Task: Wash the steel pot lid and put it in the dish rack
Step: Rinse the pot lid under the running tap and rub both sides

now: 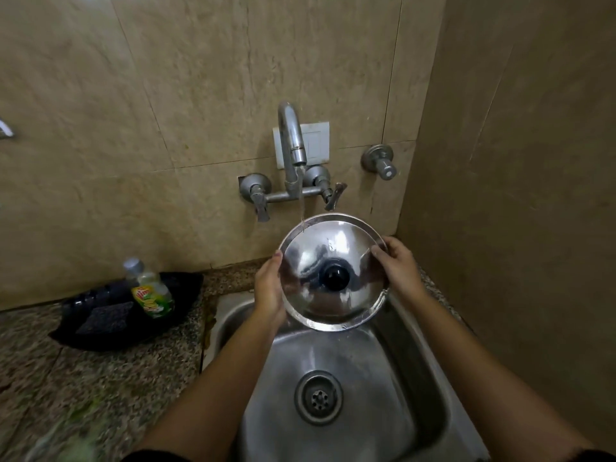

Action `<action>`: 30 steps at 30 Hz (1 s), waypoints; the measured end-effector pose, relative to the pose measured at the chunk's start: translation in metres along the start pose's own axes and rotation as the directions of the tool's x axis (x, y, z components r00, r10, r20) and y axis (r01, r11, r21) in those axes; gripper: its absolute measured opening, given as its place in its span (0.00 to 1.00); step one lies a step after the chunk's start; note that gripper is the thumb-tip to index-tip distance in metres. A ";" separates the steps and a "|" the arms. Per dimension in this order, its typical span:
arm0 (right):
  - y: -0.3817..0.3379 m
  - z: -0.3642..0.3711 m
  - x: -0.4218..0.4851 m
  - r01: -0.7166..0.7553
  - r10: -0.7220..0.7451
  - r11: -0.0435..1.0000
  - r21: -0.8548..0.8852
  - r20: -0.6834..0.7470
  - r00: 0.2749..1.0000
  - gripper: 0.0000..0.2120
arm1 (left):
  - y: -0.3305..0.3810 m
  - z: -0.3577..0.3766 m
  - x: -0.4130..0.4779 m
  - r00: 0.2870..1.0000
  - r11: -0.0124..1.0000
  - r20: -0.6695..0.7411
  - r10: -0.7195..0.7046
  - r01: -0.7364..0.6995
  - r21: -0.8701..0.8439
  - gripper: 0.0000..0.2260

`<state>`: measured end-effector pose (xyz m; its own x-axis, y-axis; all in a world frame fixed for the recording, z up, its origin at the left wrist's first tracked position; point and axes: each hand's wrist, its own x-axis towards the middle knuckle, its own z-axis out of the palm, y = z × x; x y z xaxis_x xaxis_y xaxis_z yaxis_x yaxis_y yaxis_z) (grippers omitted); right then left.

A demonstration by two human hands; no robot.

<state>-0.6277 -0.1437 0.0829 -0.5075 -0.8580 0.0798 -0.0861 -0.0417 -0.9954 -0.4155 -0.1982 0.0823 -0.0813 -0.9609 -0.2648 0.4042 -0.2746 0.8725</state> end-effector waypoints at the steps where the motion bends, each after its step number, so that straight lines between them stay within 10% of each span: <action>1: -0.003 -0.003 -0.002 -0.039 0.037 0.998 0.054 0.042 0.998 0.05 | -0.001 -0.005 0.002 1.000 1.000 -0.012 -0.004 0.004 -0.007 0.08; 9: -0.026 0.026 -0.039 0.235 -0.241 0.971 0.055 0.211 0.947 0.09 | 0.011 -0.033 0.005 0.903 0.901 0.080 -0.422 0.408 0.146 0.30; 12: -0.030 0.032 -0.056 0.491 -0.373 0.863 -0.120 0.505 0.778 0.11 | 0.022 -0.043 0.007 0.877 0.861 0.161 -0.454 0.477 -0.174 0.31; 15: -0.018 0.041 -0.073 0.756 -0.407 0.617 -0.221 0.732 0.547 0.16 | 0.017 -0.049 0.007 0.883 0.877 0.120 -0.453 0.466 -0.116 0.21; 19: 0.007 0.041 -0.082 0.809 -0.286 0.520 -0.275 0.836 0.468 0.17 | 0.005 -0.060 0.008 0.899 0.905 0.117 -0.421 0.425 -0.005 0.18; 30: 0.018 0.088 -0.041 0.493 -0.187 0.443 -0.749 0.461 0.868 0.29 | -0.006 -0.049 0.005 0.923 0.918 0.173 -0.345 0.370 -0.141 0.22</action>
<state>-0.5331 -0.1537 0.0569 -0.0292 -0.9726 0.2307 -0.9303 -0.0580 -0.3622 -0.3738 -0.1991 0.0554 -0.3719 -0.7981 -0.4739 0.4697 -0.6022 0.6456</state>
